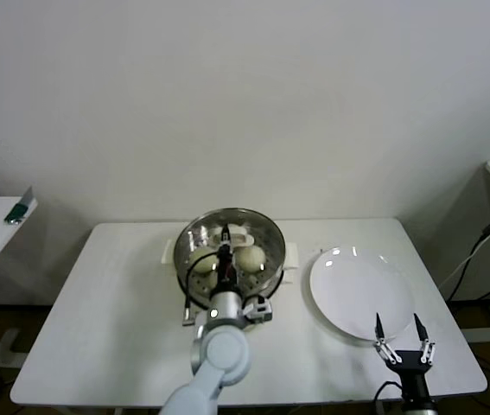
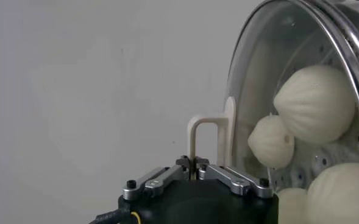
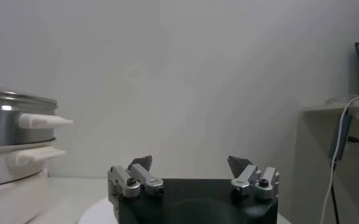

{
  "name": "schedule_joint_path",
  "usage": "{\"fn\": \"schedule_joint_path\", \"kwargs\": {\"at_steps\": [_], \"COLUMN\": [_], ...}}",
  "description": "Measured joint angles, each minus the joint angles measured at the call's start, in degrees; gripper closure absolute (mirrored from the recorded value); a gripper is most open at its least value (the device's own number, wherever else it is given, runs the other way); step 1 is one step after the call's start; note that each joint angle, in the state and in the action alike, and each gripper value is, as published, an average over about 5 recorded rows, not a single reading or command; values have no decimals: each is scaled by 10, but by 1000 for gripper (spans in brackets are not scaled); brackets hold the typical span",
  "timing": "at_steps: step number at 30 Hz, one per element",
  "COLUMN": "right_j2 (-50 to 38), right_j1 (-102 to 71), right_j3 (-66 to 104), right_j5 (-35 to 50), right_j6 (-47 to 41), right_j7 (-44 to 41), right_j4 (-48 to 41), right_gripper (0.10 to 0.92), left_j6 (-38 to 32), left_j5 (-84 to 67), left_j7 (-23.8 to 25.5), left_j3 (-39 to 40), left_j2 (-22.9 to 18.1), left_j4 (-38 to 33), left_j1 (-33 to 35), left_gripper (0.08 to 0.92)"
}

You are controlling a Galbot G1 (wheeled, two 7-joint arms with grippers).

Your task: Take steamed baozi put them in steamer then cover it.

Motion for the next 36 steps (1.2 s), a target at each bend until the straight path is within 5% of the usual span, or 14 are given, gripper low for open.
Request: {"fn": "schedule_joint_path", "kwargs": {"at_steps": [19, 36], "right_j2": [3, 1], "right_j1": [2, 10], "right_j3": [-1, -5], "right_j5": [-3, -6], "right_j6": [4, -12], "right_j7": [-1, -12], "right_j4": [0, -5], "right_gripper": [203, 203], "left_j6": [-10, 7], "left_j5": [-5, -46], "left_j7": [-8, 4], "left_j3": [0, 5], "left_j2": [7, 37], "left_j4": [-4, -56], "left_j1": [5, 19], "left_gripper": [852, 378]}}
